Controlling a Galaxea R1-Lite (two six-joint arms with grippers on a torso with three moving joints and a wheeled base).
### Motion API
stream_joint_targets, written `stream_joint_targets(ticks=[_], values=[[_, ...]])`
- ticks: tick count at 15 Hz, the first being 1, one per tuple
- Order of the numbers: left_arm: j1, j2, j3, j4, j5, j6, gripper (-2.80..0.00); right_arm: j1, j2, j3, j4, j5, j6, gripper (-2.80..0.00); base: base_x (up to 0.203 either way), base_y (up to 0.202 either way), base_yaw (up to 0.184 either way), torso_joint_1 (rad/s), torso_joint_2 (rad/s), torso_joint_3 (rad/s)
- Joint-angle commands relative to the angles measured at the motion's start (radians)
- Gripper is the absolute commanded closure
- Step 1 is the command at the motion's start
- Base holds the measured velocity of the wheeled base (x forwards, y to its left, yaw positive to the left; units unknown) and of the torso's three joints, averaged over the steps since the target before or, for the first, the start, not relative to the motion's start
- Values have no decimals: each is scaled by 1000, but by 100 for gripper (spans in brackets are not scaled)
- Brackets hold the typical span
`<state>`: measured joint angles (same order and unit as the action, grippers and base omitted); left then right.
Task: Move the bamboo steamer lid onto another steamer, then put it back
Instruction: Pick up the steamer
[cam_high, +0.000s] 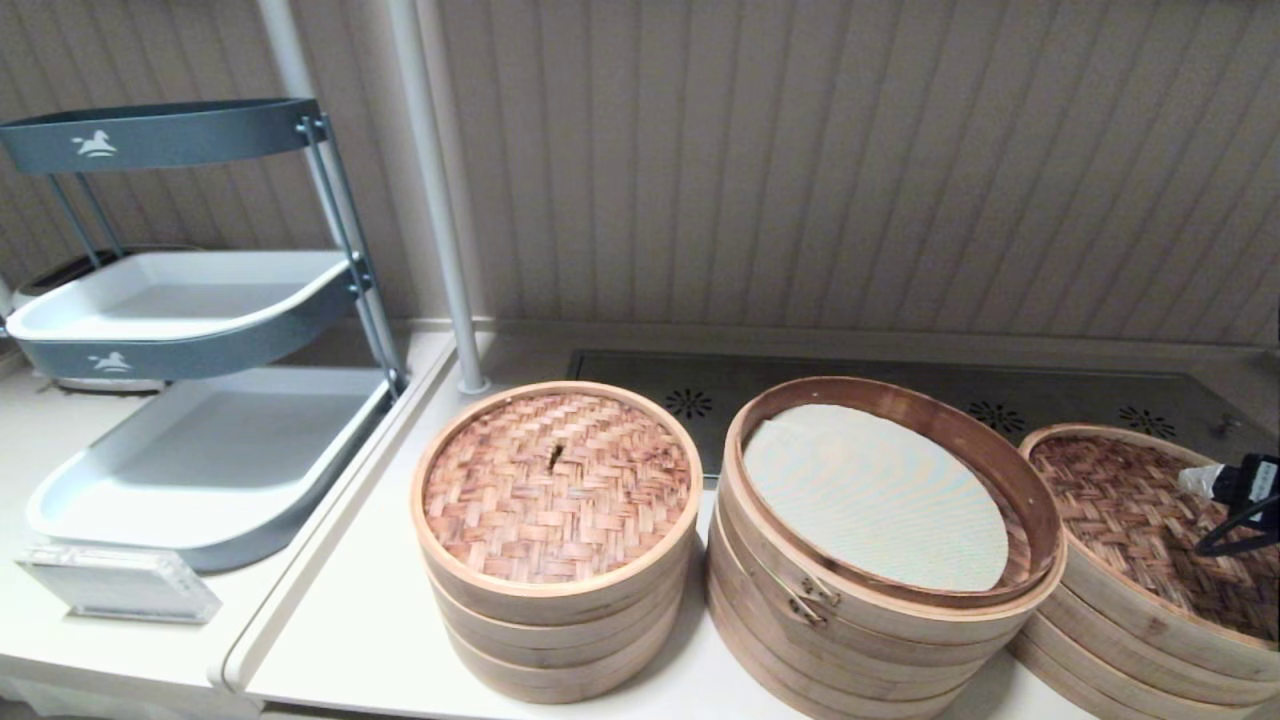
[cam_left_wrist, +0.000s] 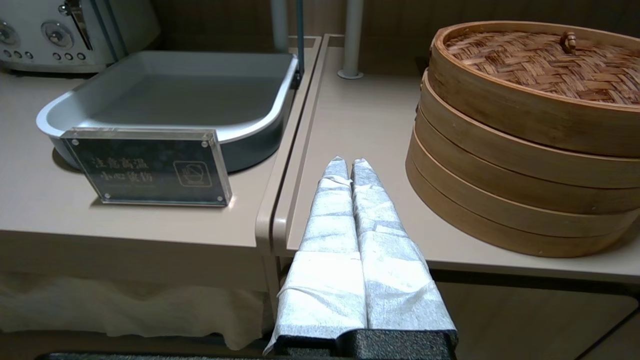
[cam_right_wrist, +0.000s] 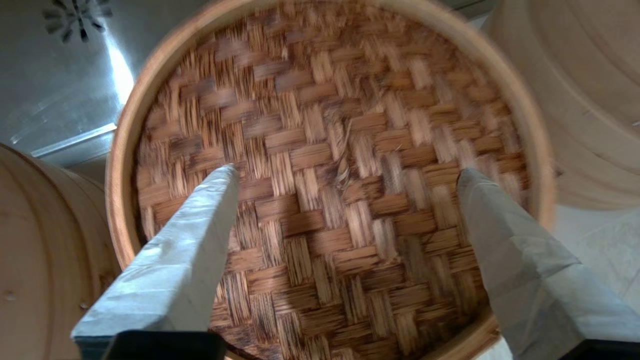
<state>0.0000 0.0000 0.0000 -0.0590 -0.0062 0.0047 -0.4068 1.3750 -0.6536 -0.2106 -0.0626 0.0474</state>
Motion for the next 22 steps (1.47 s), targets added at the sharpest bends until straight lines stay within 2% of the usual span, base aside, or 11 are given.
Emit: stream_joint_targets(ticks=[1, 11, 17, 22], values=[[0, -2, 25, -2, 0, 0, 0, 1, 37, 4, -4, 0, 1, -280, 0, 0, 0, 0, 0, 0], [0, -2, 25, -1, -1, 0, 0, -14, 136, 8, -46, 8, 8, -280, 0, 0, 0, 0, 0, 0], [0, -2, 25, -2, 0, 0, 0, -69, 156, 9, -59, 75, 5, -280, 0, 0, 0, 0, 0, 0], [0, -2, 25, -2, 0, 0, 0, -67, 167, 8, -72, 75, 2, -280, 0, 0, 0, 0, 0, 0]])
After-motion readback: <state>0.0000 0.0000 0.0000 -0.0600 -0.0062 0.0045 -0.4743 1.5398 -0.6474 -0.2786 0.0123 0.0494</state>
